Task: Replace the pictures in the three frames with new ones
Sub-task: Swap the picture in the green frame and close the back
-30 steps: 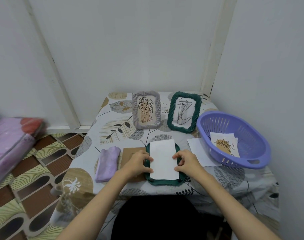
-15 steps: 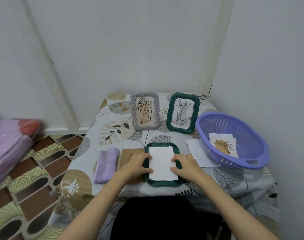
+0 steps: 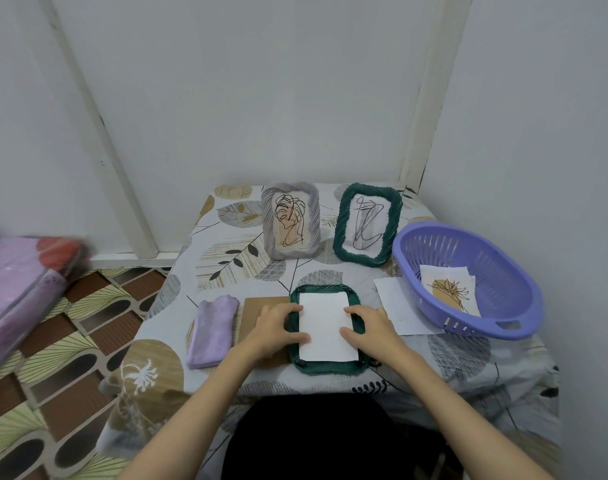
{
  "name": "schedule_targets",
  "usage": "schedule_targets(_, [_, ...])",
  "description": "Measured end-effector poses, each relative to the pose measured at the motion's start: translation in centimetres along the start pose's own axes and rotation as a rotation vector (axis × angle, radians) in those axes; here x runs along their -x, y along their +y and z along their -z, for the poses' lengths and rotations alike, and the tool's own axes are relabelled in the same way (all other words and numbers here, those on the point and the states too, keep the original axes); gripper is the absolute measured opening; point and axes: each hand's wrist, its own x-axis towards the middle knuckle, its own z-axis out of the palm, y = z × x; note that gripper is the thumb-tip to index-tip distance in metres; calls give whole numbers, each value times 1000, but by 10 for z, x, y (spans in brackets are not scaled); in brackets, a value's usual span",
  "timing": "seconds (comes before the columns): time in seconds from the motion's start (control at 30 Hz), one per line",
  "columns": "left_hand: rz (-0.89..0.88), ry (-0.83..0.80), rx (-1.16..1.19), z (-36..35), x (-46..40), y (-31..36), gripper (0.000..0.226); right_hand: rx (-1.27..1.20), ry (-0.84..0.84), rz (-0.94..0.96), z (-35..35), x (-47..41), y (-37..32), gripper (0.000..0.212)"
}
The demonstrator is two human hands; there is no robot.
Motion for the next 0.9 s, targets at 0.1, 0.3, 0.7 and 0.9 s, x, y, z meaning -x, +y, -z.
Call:
schedule_targets(0.1, [12, -11, 17, -2, 0, 0, 66, -3, 36, -49, 0, -1, -3, 46])
schedule_targets(0.3, [-5, -11, 4, -2, 0, 0, 63, -129, 73, -119, -3, -2, -8, 48])
schedule_targets(0.7, [-33, -24, -48, -1, 1, 2, 60, -273, 193, -113, -2, -2, -8, 42])
schedule_targets(0.9, [-36, -80, -90, 2, -1, 2, 60, -217, 165, -146, -6, -6, -6, 43])
